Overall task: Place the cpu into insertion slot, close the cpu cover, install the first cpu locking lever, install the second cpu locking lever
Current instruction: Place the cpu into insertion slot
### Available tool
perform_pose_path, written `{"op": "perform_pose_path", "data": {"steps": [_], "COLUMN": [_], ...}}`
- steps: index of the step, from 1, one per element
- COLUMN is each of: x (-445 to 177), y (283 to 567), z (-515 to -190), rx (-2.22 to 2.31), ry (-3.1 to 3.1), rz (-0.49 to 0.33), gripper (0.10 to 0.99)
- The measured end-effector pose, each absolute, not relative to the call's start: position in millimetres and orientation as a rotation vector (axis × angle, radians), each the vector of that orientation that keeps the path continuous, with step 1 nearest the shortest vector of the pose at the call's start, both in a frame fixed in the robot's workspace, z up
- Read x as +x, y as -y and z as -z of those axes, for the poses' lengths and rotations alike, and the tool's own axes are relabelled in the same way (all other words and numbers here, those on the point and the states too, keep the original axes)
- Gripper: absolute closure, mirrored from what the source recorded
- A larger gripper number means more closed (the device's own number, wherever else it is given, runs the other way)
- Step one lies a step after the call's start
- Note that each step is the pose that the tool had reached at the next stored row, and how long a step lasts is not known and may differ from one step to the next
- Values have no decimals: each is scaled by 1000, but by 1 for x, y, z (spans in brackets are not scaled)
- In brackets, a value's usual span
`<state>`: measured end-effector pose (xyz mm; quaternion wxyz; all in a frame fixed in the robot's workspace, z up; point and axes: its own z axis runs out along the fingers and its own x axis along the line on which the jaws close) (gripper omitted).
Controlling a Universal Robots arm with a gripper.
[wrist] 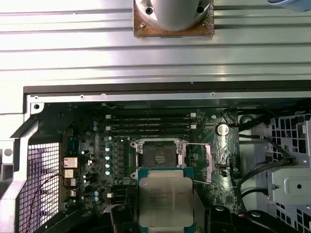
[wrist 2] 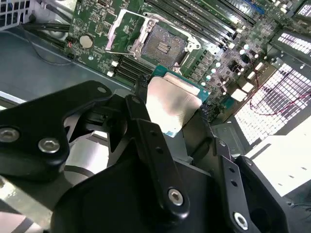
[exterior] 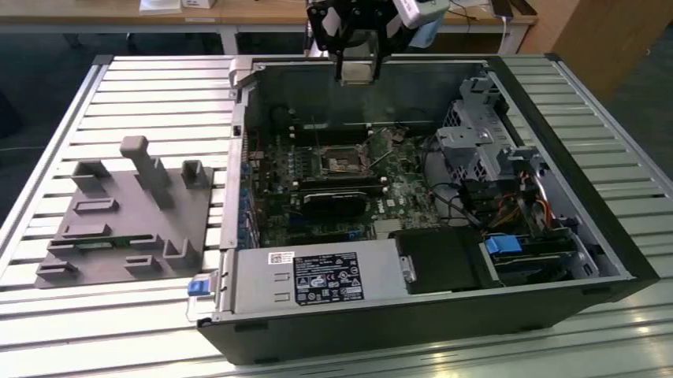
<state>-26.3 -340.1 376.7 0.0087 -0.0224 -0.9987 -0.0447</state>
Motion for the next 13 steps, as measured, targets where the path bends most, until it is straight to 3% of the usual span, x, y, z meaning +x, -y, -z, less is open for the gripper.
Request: {"op": "perform_pose_path", "data": {"steps": [13], "x": [-26], "y": [340], "z": [-375], "rx": [-405], "ry": [3104], "rz": [138], "gripper": [549]}}
